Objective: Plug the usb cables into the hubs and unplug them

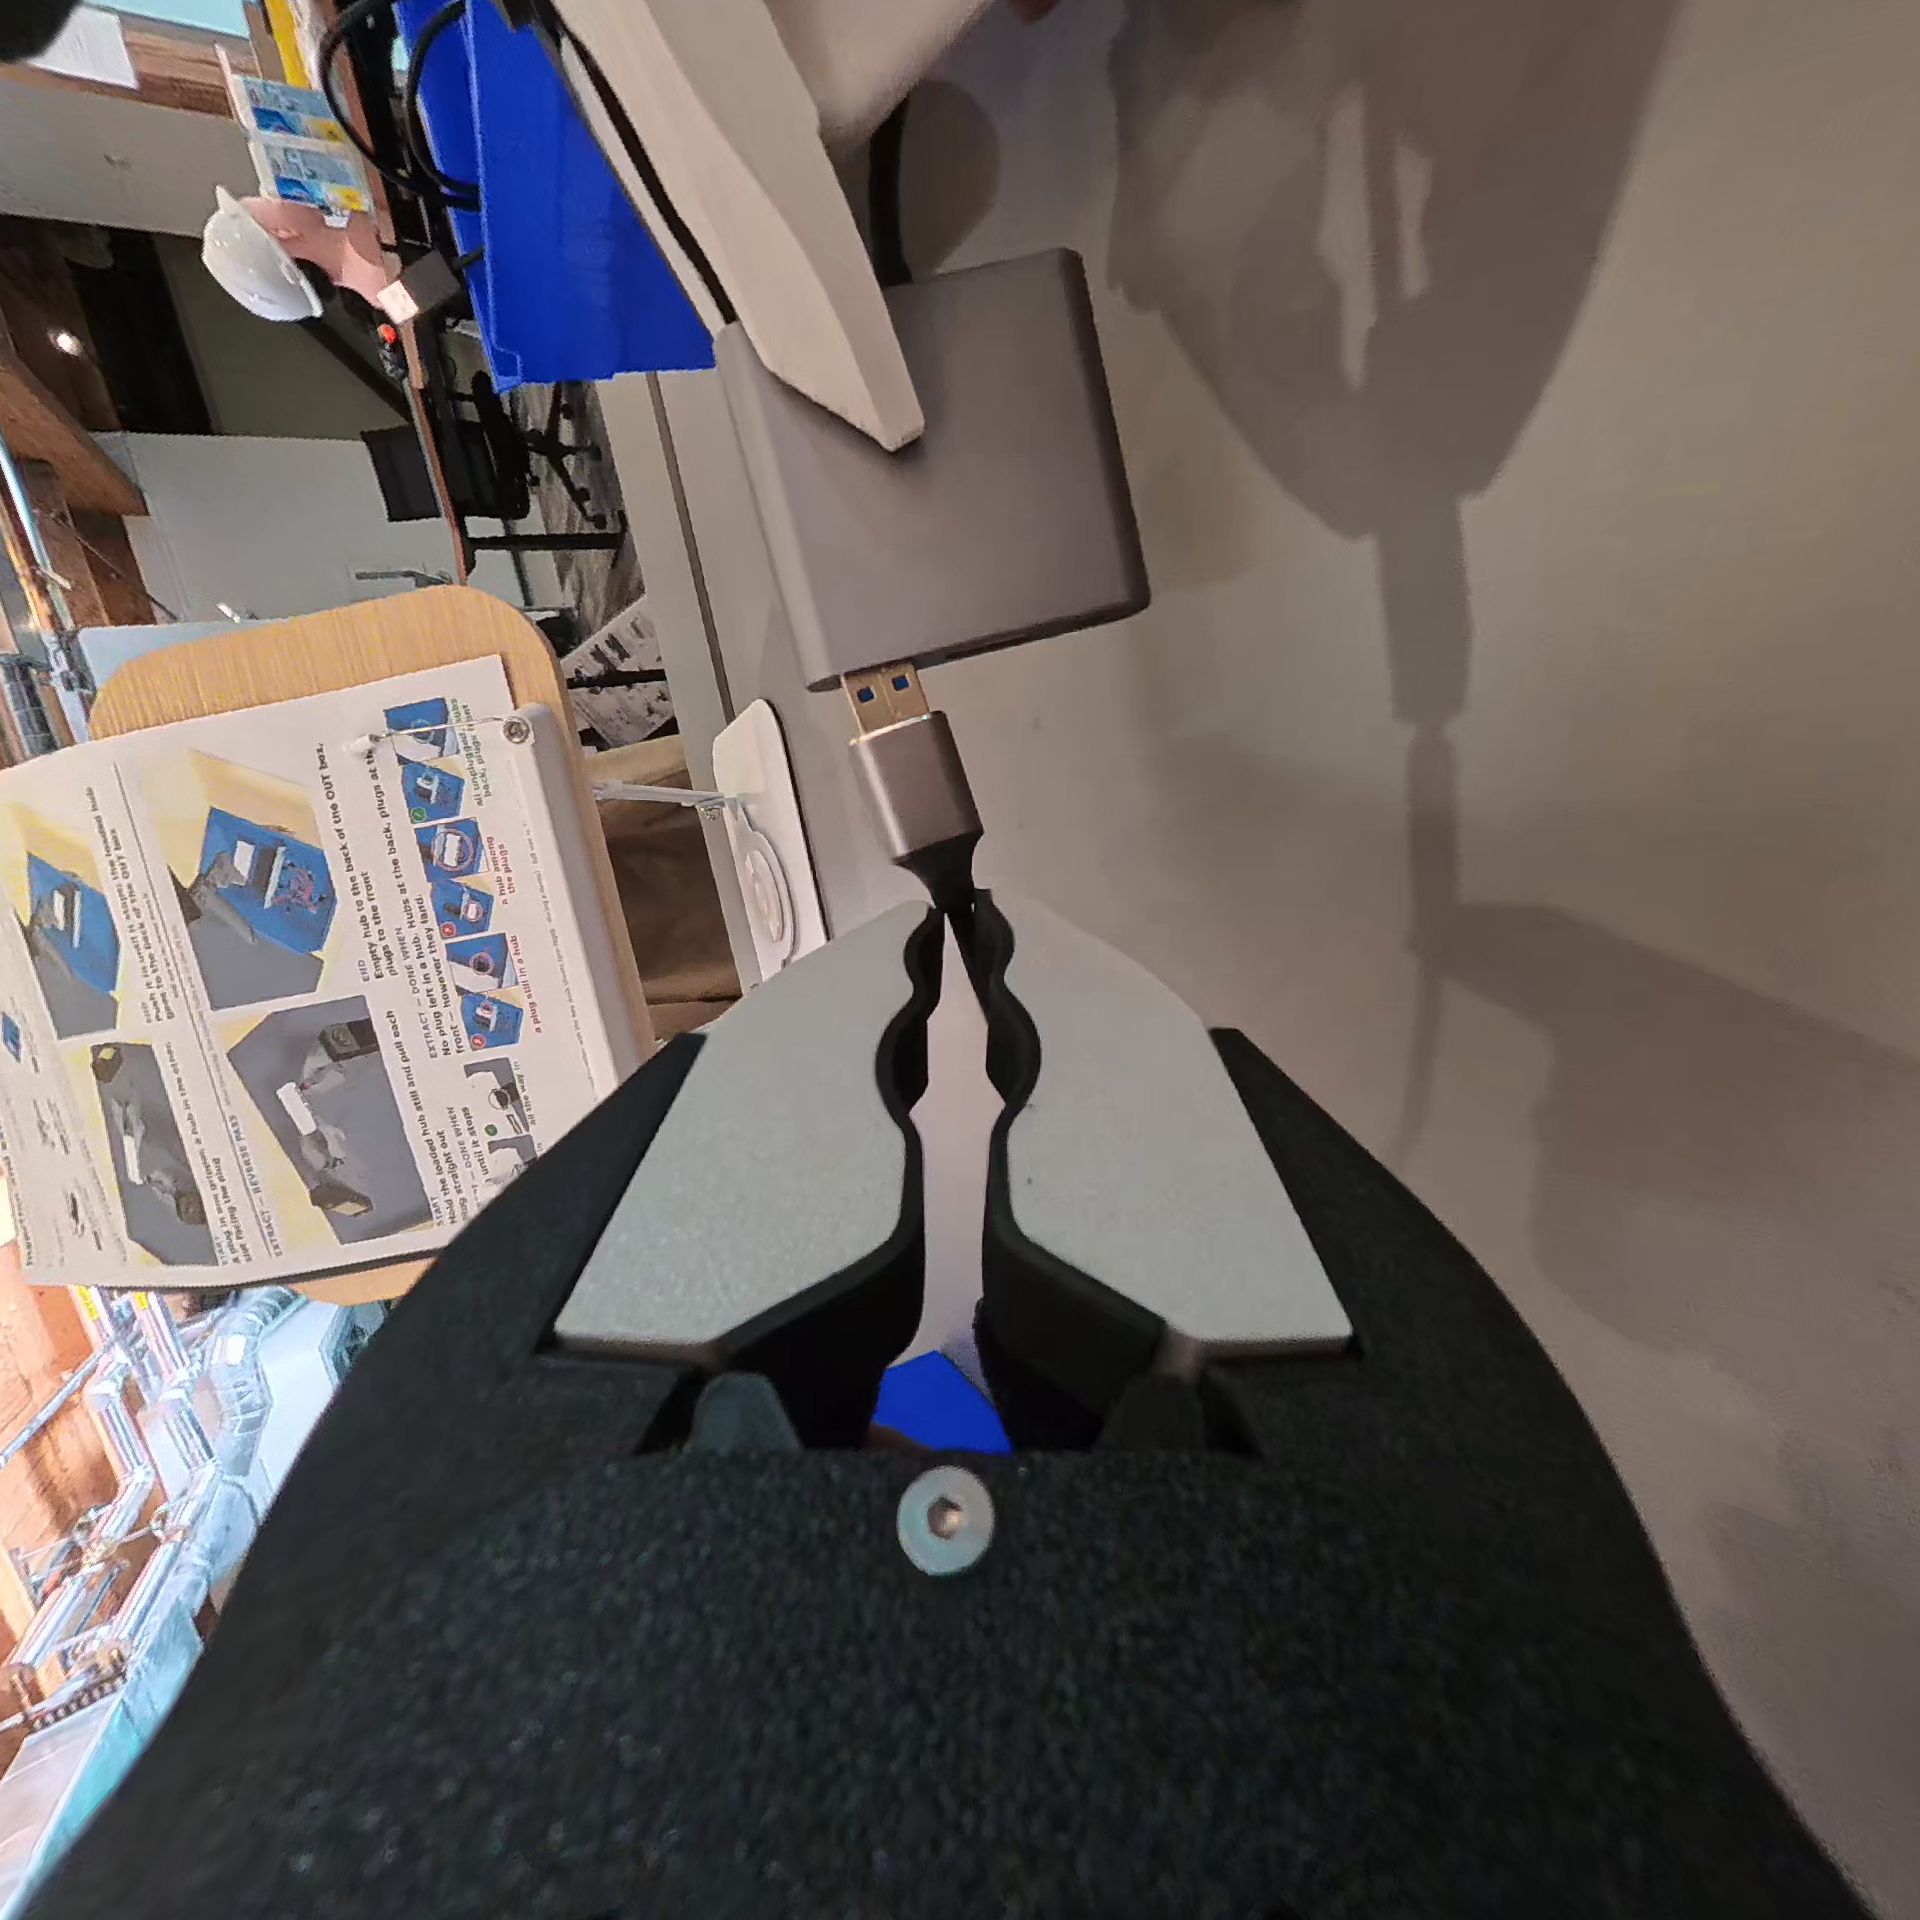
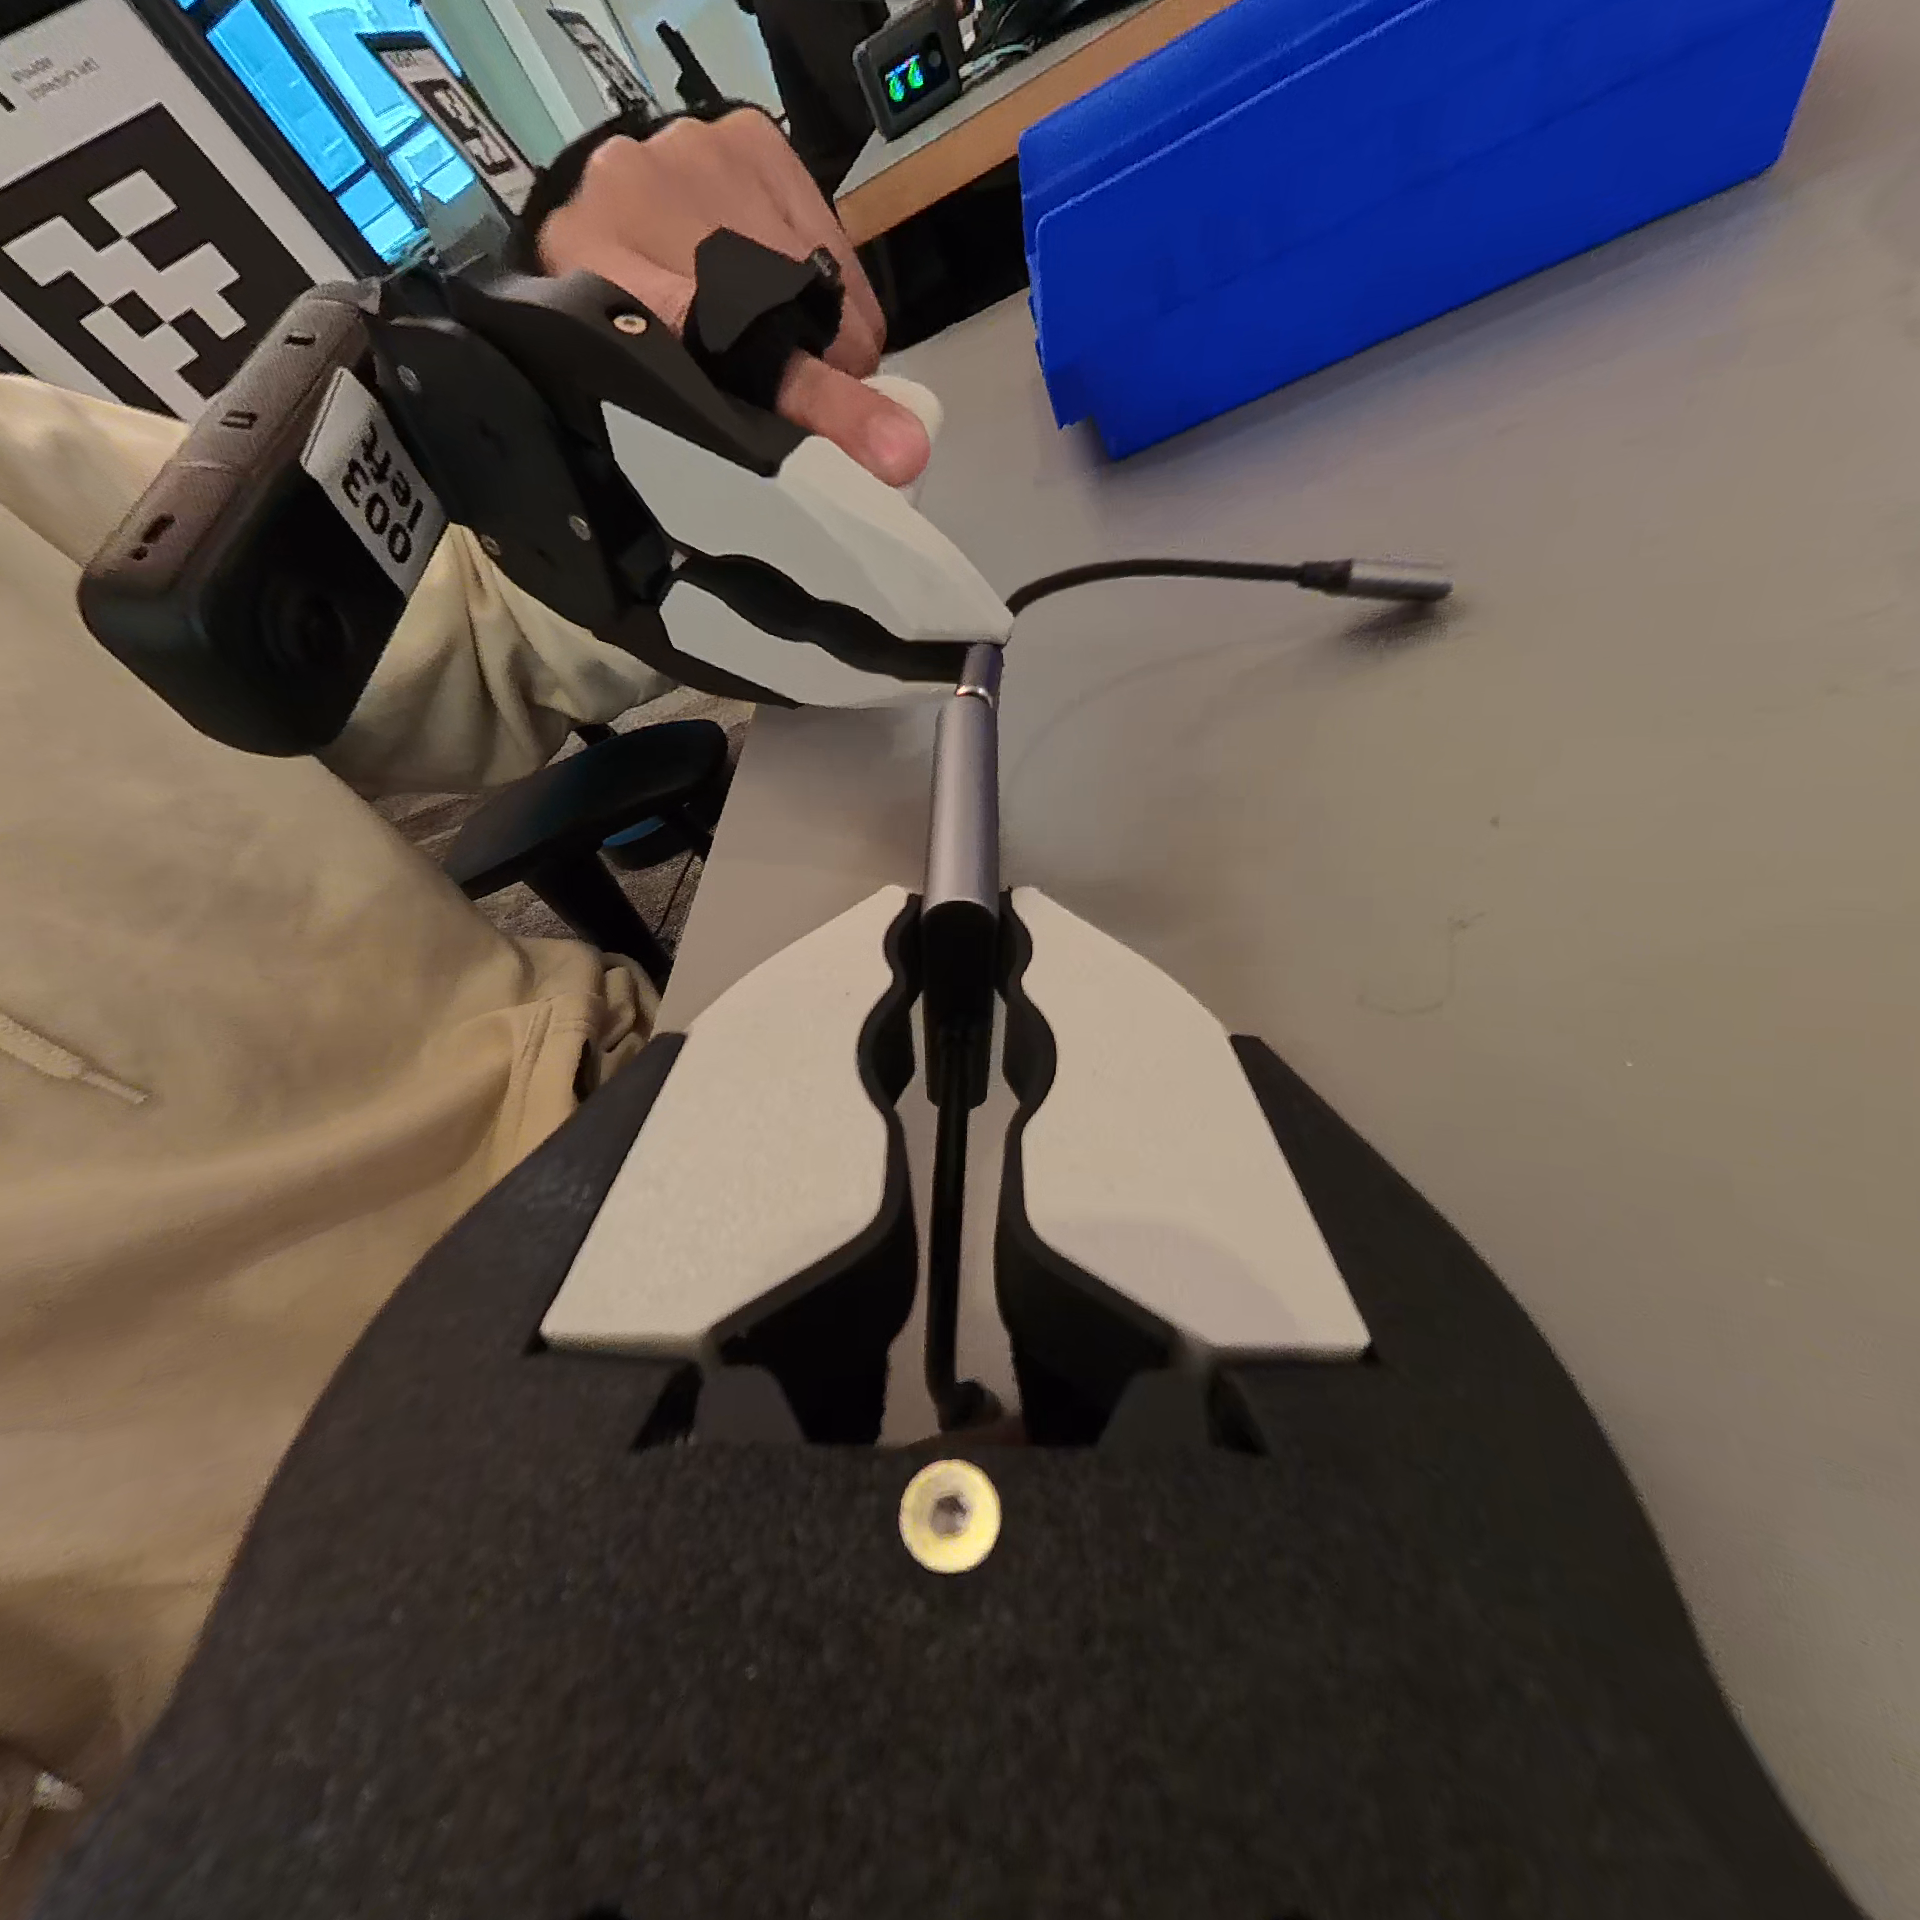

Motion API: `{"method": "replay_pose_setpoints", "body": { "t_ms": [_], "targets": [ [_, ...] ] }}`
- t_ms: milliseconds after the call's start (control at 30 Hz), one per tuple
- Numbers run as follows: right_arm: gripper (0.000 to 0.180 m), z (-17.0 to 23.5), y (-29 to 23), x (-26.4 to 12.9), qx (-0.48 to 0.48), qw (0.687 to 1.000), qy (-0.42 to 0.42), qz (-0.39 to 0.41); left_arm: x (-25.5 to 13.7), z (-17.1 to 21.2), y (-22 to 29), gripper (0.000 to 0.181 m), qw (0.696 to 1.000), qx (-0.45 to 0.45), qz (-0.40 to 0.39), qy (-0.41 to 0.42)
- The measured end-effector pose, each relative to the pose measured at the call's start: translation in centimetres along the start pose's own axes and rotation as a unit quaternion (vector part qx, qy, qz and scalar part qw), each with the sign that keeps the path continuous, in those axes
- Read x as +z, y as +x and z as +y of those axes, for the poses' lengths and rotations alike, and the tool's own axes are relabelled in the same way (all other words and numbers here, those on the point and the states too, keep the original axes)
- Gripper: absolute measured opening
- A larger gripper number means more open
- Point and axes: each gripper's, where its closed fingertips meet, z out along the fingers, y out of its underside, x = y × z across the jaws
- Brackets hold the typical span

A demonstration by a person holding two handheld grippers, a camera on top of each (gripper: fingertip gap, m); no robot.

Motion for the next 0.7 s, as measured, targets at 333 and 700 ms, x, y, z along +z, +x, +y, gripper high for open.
{"method": "replay_pose_setpoints", "body": {
  "t_ms": [333, 700],
  "targets": [
    [0.012, 0.8, 0.2, 0.3, 0.000, 1.000, -0.025, 0.007, -0.3, -0.2, -0.2, 0.005, 1.000, 0.024, -0.014, 0.011],
    [0.012, 0.9, -0.5, 0.5, -0.020, 0.999, -0.036, -0.005, -0.9, -0.3, 0.0, 0.005, 0.997, 0.077, 0.023, 0.011]
  ]
}}
